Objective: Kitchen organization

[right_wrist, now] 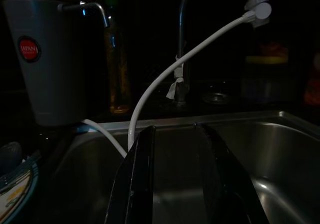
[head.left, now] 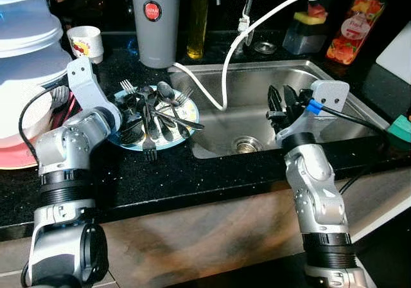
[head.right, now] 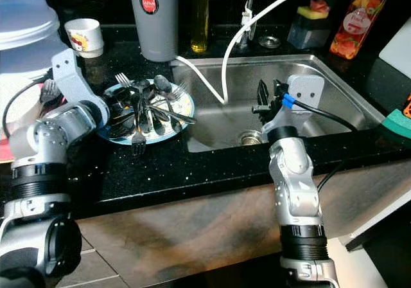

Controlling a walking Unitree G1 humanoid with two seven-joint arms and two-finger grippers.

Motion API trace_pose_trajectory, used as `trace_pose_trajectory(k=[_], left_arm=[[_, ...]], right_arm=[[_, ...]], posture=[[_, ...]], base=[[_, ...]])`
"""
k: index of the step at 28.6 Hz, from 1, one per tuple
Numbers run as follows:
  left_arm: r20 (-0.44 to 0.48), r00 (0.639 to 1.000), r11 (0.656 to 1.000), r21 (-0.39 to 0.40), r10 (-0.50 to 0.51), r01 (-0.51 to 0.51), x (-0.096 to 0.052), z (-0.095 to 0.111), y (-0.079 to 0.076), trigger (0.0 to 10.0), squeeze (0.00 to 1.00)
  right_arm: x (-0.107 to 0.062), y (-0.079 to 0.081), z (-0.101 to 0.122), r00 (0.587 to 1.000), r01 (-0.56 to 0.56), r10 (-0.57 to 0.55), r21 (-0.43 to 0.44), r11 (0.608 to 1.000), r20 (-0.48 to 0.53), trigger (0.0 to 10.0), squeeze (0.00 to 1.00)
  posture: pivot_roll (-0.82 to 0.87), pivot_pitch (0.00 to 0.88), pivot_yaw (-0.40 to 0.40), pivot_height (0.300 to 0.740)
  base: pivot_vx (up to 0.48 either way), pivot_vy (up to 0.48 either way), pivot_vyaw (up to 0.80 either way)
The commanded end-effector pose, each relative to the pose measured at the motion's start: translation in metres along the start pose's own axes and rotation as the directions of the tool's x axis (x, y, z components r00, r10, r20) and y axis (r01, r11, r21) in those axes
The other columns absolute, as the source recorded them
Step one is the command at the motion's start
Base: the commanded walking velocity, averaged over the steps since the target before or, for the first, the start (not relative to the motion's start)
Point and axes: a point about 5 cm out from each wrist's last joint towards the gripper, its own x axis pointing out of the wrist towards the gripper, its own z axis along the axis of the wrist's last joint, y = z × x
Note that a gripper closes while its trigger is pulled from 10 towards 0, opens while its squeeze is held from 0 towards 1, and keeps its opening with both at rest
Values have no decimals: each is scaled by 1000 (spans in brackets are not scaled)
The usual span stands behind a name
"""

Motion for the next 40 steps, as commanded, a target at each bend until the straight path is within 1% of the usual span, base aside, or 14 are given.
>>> trace_pose_trajectory(k=[1,9,15,16,18,19,26,27,30,32,34,35,37,40], left_arm=[[-49,996,997,23,77,-76,5,-14,14,0,0],[238,958,942,254,158,-218,-1,15,20,0,0],[370,920,933,270,127,-237,-9,42,13,0,0],[429,901,945,260,72,-200,-15,58,6,7961,0],[446,893,948,256,55,-187,-17,62,4,7961,0],[492,871,961,242,-5,-131,-22,73,-5,10000,0],[609,773,982,156,-178,103,-42,105,-28,10000,0],[684,694,974,144,-224,173,-56,126,-33,10000,0],[728,646,973,156,-229,169,-64,139,-32,10000,0],[773,590,972,166,-234,167,-72,152,-31,10000,0],[799,551,964,131,-242,232,-75,161,-33,10000,0],[800,548,958,110,-244,266,-73,163,-35,10000,0],[764,595,956,97,-249,276,-58,156,-42,10000,0],[665,676,939,122,-319,323,-30,125,-69,10000,0]], right_arm=[[0,-3,3,1000,15,-15,-7,1000,12,10000,0],[-8,-5,-2,1000,21,-21,-14,1000,-6,10000,0],[-2,-3,2,1000,20,-20,-9,1000,13,10000,0],[0,-1,2,1000,11,-11,-8,1000,13,10000,0],[0,-1,1,1000,9,-9,-7,1000,12,10000,0],[1,1,1,1000,4,-4,-5,1000,11,10000,0],[-1,2,1,1000,-5,5,-2,1000,6,10000,0],[-3,1,1,1000,-1,1,-1,1000,3,10000,0],[-5,1,0,1000,4,-4,0,1000,1,10000,0],[-8,1,-2,1000,10,-10,4,1000,-3,10000,0],[-8,1,-2,1000,14,-14,8,1000,-4,10000,0],[-8,1,-2,1000,14,-14,10,1000,-3,10000,0],[-6,1,0,1000,13,-13,10,1000,5,10000,0],[-4,-6,4,999,38,-39,11,999,22,10000,0]], posture=[[54,38,-31,740],[44,32,-32,740],[49,14,-34,740],[52,12,-37,740],[52,12,-37,740],[52,12,-37,740],[50,36,-43,740],[50,36,-43,740],[49,43,-36,740],[49,43,-36,740],[51,40,-31,740],[51,40,-31,740],[46,35,-32,740],[41,33,-34,740]], base=[[0,0,0],[0,0,0],[0,0,0],[0,0,0],[0,0,0],[0,0,0],[0,0,0],[0,0,0],[0,0,0],[0,0,0],[0,0,0],[0,0,0],[0,0,0],[0,0,0]])
